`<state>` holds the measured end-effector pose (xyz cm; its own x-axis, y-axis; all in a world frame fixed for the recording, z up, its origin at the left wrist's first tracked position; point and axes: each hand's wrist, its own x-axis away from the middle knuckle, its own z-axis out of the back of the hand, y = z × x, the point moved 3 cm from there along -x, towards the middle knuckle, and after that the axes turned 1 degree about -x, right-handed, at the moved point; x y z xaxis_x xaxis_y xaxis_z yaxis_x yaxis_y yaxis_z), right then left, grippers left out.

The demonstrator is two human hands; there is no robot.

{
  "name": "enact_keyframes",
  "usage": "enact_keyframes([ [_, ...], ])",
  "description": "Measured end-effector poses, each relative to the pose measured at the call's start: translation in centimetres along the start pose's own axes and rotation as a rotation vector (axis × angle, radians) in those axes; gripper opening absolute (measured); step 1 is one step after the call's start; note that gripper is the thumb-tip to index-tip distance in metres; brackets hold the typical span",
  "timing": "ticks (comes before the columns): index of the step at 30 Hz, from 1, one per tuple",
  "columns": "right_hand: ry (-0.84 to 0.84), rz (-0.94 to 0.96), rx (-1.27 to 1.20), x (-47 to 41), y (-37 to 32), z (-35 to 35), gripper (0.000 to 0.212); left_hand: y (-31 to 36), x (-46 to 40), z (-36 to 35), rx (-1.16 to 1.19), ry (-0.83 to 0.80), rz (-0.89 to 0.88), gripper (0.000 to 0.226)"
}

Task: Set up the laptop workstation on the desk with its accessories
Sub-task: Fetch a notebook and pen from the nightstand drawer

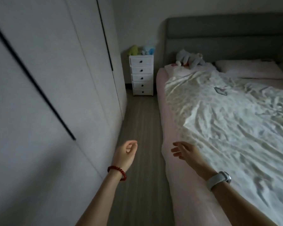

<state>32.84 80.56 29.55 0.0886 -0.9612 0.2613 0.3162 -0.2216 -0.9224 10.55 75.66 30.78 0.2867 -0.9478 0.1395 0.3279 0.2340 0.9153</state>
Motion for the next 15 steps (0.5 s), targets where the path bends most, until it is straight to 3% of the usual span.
enact_keyframes([
  [8,-0.119,0.002,-0.016,-23.1,-7.3,-0.5,0.030,2.9,-21.3,1.1,-0.074,0.076,0.087,0.014],
  [15,-0.105,0.009,-0.030,-46.0,-11.1,-0.6,0.032,4.1,-44.1,-0.8,-0.084,0.136,0.080,0.016],
])
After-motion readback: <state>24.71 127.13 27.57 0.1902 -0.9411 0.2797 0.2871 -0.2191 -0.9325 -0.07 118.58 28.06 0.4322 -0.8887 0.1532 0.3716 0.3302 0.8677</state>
